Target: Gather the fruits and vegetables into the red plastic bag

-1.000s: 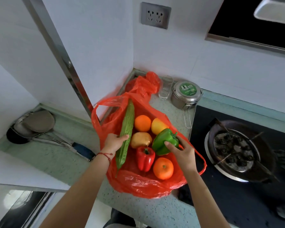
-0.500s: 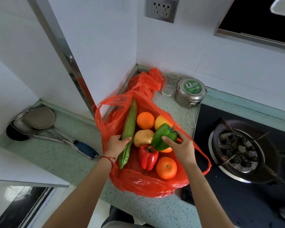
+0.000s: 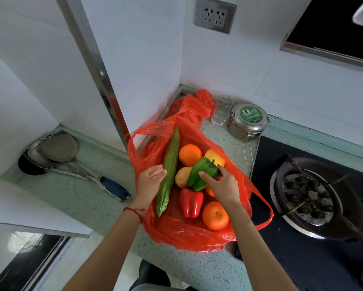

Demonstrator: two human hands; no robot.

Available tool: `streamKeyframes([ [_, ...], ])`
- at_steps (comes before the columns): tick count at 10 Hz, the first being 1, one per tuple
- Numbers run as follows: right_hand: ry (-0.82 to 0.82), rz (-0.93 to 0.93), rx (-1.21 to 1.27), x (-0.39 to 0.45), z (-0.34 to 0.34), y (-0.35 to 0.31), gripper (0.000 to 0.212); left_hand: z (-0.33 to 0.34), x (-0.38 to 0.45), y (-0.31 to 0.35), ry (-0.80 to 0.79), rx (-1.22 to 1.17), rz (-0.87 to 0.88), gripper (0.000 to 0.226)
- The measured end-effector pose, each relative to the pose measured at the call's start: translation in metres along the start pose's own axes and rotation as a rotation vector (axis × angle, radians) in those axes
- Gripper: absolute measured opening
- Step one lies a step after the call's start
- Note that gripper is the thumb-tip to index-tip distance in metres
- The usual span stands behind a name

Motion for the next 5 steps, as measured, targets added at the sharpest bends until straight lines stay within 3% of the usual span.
streamKeyframes([
  [5,0.048,-0.142,-0.049,-0.019,-0.009,-0.005,0.07,-0.001,-0.019,0.001,-0.012,-0.027,0.007,0.031],
])
Point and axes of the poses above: each hand's wrist, its own x-axis towards the middle knuckle, its own z-axis out of the palm, y = z × x, the point moved 10 cm from there along x, towards the middle knuckle, and after that the axes turned 13 degrees about x, right-handed, at the moved point
